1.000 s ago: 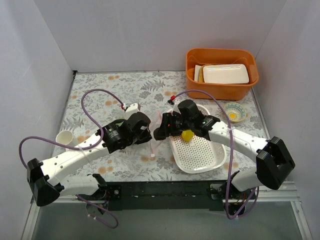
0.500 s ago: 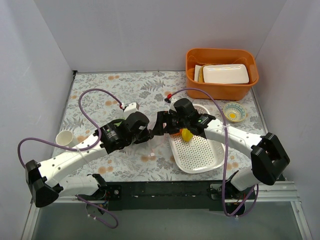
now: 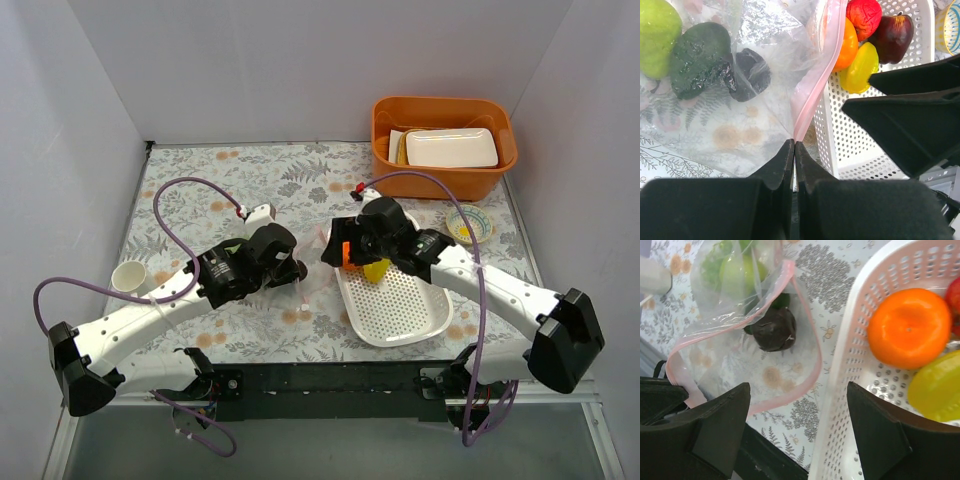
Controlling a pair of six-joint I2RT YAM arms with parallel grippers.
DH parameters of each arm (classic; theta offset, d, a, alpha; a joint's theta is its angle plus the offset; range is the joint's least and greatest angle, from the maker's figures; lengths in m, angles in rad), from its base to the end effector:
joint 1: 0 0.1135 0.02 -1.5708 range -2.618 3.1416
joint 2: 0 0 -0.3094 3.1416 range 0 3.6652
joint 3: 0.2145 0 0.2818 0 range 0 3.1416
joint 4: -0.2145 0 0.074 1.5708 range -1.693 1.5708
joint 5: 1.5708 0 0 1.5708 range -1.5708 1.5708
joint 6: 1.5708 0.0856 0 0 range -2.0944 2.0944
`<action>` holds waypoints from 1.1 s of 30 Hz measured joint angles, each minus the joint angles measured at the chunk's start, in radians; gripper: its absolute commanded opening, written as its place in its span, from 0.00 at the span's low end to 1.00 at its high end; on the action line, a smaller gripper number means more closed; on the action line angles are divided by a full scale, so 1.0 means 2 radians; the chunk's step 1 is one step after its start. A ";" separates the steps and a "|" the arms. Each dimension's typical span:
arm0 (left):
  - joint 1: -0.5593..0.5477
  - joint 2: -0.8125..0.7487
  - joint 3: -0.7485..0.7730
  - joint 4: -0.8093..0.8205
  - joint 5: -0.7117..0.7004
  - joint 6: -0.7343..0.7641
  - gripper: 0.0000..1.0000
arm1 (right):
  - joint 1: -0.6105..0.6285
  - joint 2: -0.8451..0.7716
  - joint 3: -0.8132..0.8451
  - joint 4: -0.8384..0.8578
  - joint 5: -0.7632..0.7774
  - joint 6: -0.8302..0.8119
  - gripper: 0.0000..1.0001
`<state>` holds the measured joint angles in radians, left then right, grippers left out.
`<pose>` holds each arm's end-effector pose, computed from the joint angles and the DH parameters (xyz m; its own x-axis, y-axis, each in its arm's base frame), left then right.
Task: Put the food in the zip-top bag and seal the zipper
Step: Place the fake fruit in the zipper food storage bag, then pick up the fake fruit from the bin.
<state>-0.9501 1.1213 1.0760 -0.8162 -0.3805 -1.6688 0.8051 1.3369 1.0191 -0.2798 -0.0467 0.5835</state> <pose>0.1790 -0.1957 0.3232 -0.5685 -0.7936 -0.2167 -0.4993 0.5422 -0.6758 0.2469 0.2626 0.2957 -0.7369 0.0276 -0.6754 -0.4084 0.7780 0.4774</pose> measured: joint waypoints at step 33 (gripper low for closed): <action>0.000 -0.006 0.000 0.000 0.000 -0.006 0.00 | -0.075 0.021 0.028 -0.150 0.085 -0.009 0.98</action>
<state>-0.9501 1.1091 1.0752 -0.8162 -0.3805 -1.6806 0.6556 1.3785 1.0756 -0.5808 0.1226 0.5648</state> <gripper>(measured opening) 0.011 0.978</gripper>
